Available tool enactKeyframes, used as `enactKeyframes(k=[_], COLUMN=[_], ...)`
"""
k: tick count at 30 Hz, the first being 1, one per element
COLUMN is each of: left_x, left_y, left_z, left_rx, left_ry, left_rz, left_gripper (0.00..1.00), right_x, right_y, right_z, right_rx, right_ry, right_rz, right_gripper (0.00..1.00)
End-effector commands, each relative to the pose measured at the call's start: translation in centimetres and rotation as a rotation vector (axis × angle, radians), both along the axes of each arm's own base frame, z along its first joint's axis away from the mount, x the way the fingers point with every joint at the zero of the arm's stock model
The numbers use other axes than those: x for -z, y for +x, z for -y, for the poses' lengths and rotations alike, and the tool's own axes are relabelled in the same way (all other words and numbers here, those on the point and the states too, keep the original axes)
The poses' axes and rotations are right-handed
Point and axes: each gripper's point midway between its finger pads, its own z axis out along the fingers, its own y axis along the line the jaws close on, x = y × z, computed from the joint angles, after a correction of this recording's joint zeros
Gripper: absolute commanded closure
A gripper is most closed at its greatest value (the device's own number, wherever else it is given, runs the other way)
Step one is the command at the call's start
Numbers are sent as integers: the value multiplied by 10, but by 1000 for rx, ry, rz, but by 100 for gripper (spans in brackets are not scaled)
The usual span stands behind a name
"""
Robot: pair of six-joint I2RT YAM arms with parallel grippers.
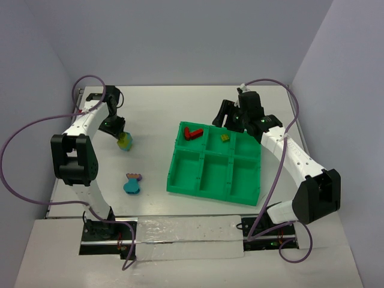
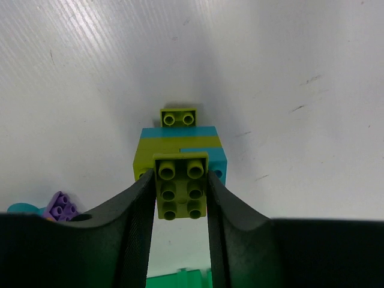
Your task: Sort the legos into containers by color
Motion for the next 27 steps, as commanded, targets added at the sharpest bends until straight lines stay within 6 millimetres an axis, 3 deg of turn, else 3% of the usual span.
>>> enactKeyframes(k=[1,5,7,10,15,19,22,27], left_x=[-16,-38,-63,-86,-145,-172,-173,-162], left_y=[12,20,35,42,39,26,17,8], left_z=[-3,3,17,40,91,122,136,136], left_rx=[11,82,219,415,759,952,1049,1107], left_ry=[7,-12,-58,-124,-278,-406,-474,-482], left_rz=[48,98,198,284,537,639,645,605], left_gripper=[96,100,100,100,100,100,100,100], right_x=[-12,-15,-20,-27,-48,-61,-71,-95], right_y=[1,0,0,-2,-14,-30,-49,-69], right_z=[-3,-4,-5,-10,-36,-65,-96,-136], right_rx=[-10,-18,-28,-58,-208,-383,-587,-810], right_ry=[-3,3,9,20,23,9,-26,-71], right_rz=[36,40,46,52,87,138,232,500], right_gripper=[25,25,25,25,25,25,26,28])
